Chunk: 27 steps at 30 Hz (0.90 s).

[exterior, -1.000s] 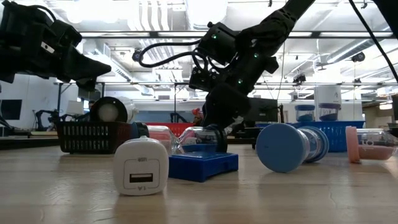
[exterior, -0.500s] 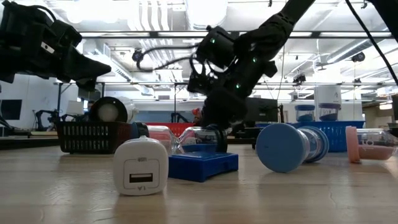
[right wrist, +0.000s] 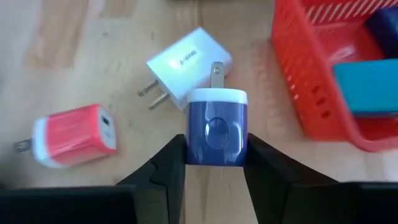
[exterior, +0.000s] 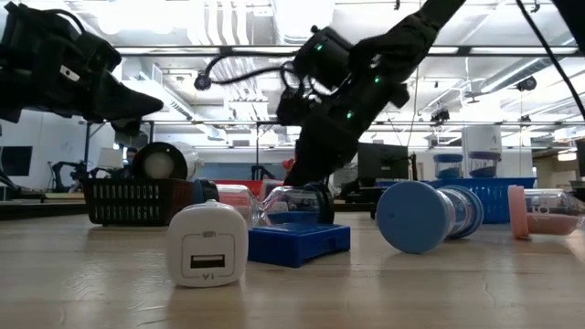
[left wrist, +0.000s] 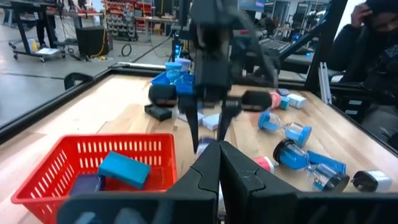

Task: Pick & Place Office items
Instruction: Put the violet charger adapter into the black bin

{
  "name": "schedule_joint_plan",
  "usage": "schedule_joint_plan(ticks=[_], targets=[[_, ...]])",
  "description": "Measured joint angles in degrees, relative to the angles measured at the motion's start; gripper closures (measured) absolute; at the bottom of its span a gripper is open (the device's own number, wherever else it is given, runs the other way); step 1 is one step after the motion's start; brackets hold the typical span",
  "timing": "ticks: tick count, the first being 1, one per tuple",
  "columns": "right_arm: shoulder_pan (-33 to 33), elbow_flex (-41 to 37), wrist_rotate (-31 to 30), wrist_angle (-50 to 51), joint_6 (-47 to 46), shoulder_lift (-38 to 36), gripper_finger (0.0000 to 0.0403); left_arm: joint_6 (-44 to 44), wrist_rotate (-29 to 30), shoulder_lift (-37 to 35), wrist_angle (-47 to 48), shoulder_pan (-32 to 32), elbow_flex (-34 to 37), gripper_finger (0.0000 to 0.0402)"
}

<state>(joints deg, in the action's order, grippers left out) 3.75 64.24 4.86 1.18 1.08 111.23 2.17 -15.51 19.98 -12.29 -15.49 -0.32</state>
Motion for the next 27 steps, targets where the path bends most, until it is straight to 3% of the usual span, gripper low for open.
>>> schedule_joint_plan(ticks=[3, 10, 15, 22, 27], targets=[[0.0, -4.5, 0.1, -4.8, -0.6, -3.9, 0.0280, 0.0, 0.1, 0.1, 0.9, 0.0, 0.0, 0.0390], [0.2, -20.5, 3.8, -33.9, -3.5, -13.8, 0.0280, 1.8, 1.3, 0.2, 0.2, 0.0, 0.0, 0.0390], [0.6, -27.1, 3.3, -46.3, -2.9, -16.8, 0.0280, 2.4, 4.2, 0.6, -1.3, 0.0, -0.1, 0.0390], [1.2, -28.4, 4.2, -52.9, -0.8, -16.9, 0.0280, -0.6, 6.1, 3.1, -3.5, 0.1, -2.0, 0.0379], [1.4, -27.6, 5.6, -52.4, -0.7, -16.6, 0.0280, -0.6, 5.6, 7.5, -3.5, 0.6, -6.1, 0.0319]])
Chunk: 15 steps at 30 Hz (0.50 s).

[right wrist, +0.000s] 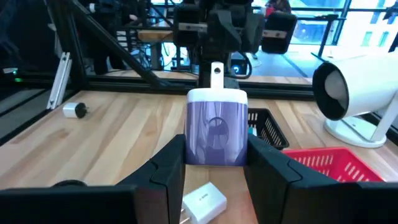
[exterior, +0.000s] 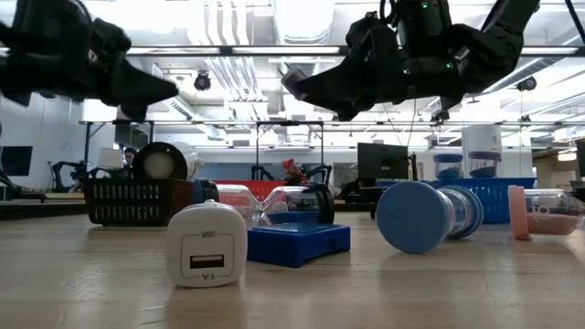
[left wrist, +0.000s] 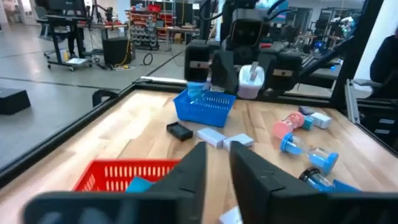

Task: Pick & Place Office items
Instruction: Put the violet charger adapter into the black bin

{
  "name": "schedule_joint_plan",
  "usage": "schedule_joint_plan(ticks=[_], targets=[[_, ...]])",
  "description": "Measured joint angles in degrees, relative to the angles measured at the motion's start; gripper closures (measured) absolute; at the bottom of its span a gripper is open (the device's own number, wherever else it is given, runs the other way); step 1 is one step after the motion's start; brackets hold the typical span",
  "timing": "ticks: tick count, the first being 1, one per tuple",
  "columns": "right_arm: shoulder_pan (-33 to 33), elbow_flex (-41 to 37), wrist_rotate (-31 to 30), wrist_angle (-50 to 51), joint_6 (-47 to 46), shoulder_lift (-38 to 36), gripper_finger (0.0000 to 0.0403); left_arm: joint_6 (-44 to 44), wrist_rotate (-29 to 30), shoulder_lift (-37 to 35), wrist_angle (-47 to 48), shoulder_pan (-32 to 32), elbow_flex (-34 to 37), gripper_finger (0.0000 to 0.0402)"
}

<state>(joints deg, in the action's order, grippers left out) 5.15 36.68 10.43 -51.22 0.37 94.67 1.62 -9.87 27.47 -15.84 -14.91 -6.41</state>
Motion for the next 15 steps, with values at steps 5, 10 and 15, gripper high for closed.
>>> schedule_joint_plan(ticks=[5, 10, 15], targets=[[0.2, 1.3, 0.0, 0.2, -0.2, 0.0, 0.0280, -2.3, -0.5, 5.2, 0.0, 1.3, -5.7, 0.0231], [0.2, 5.7, 0.7, 6.4, 0.1, 0.0, 0.0280, -3.1, -0.5, 11.1, -0.2, 2.2, -12.0, 0.0154], [0.2, 11.4, 0.7, 14.1, 1.7, 0.0, 0.0280, -6.0, -0.7, 17.4, 0.0, 2.9, -16.9, 0.0109]])
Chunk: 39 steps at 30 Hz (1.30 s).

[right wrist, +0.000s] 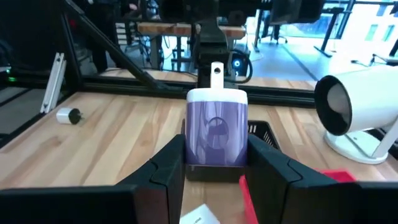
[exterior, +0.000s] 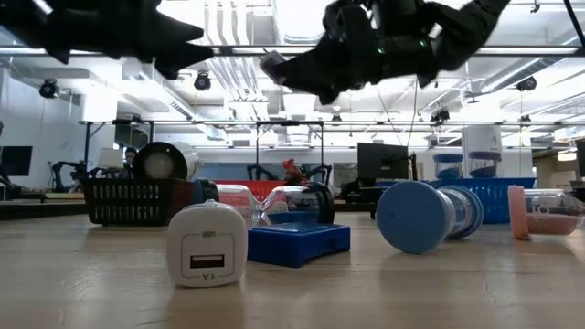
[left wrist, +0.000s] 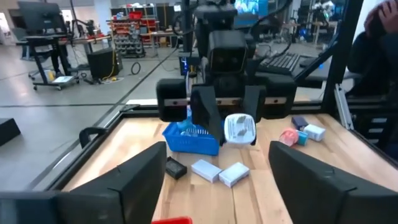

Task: Pick & Place Office items
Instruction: Put the violet charger adapter into the black bin

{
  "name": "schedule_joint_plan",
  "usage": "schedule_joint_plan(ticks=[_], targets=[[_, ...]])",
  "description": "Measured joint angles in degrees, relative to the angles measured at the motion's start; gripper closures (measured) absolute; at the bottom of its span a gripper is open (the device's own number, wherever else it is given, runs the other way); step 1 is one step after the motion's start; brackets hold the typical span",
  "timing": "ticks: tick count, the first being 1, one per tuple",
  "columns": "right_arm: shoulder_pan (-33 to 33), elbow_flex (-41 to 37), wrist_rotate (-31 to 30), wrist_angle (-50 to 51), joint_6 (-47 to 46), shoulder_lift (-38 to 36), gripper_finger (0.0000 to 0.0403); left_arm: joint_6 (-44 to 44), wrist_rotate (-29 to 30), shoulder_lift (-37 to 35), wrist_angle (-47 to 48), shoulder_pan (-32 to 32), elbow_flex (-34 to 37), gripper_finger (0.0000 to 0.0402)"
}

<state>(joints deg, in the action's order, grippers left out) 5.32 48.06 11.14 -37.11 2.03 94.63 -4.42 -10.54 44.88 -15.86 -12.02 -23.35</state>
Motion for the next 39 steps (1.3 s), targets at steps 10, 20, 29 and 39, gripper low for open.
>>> schedule_joint_plan(ticks=[10, 20, 29, 39], targets=[[1.1, 10.6, -0.2, 12.2, 3.1, 0.1, 0.0275, -1.7, -1.9, 9.7, 0.0, 0.1, -6.1, 0.0102], [1.5, 15.9, -0.2, 19.1, 4.4, 0.1, 0.0275, -2.1, -4.9, 14.8, 0.0, 0.2, -11.1, 0.0103], [1.5, 16.3, -0.2, 19.8, 4.7, 0.2, 0.0275, -3.2, -4.9, 18.4, 0.0, 0.2, -13.2, 0.0104], [1.5, 16.0, -0.6, 19.9, 4.7, 0.2, 0.0275, -3.7, -4.9, 21.9, -0.2, 0.2, -15.7, 0.0122]])
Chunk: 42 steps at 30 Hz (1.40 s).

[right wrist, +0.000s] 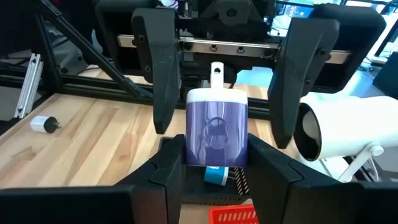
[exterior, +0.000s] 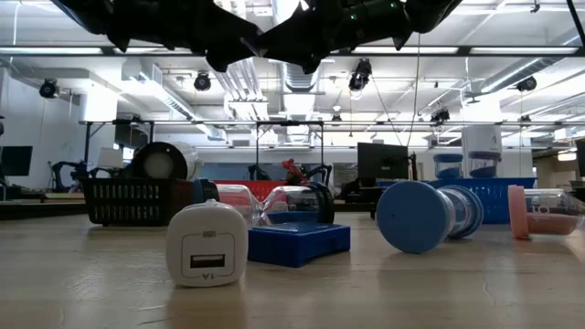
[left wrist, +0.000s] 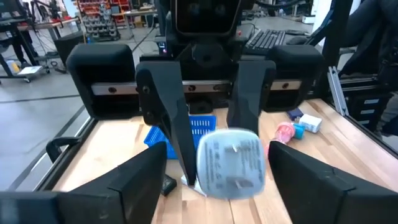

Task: Pick & Place Office items
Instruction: Put the violet charger adapter into the black bin

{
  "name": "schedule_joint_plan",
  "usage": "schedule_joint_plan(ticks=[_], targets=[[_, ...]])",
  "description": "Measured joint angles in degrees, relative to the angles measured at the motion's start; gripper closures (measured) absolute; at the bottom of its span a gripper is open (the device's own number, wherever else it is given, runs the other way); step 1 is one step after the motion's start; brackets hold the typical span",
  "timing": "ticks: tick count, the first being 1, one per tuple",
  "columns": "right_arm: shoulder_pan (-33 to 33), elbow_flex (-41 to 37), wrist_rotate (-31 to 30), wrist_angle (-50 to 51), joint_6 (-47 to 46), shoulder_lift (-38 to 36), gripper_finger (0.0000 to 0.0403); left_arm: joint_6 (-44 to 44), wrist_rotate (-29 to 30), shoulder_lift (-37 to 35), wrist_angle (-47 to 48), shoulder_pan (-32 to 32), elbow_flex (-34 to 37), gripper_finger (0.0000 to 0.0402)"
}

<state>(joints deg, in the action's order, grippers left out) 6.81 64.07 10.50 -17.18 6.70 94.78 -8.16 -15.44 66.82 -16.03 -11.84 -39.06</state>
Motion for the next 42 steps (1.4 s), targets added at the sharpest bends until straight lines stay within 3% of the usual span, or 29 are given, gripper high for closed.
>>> schedule_joint_plan(ticks=[10, 20, 27, 33, 42], targets=[[0.1, -0.4, -0.9, 1.1, -0.7, 0.0, 0.0275, -0.9, -0.4, 1.5, 0.3, -0.2, -0.3, 0.0263], [0.1, -0.5, -0.4, 0.7, -0.3, 0.1, 0.0273, -2.0, -2.3, 1.3, 0.9, -0.1, -0.2, 0.0264], [-0.1, -0.6, 1.0, 0.8, 0.1, 0.1, 0.0196, -2.1, -5.9, 1.3, 1.2, 0.0, -0.2, 0.0264], [0.0, -0.7, -0.4, 0.7, -0.1, -0.4, 0.0134, -1.9, -4.7, 0.4, 1.1, -0.1, -0.2, 0.0264], [2.4, -6.8, -2.2, 3.2, -1.8, -8.9, 0.0120, -1.2, -5.0, -9.5, 7.8, -0.2, 0.1, 0.0264]])
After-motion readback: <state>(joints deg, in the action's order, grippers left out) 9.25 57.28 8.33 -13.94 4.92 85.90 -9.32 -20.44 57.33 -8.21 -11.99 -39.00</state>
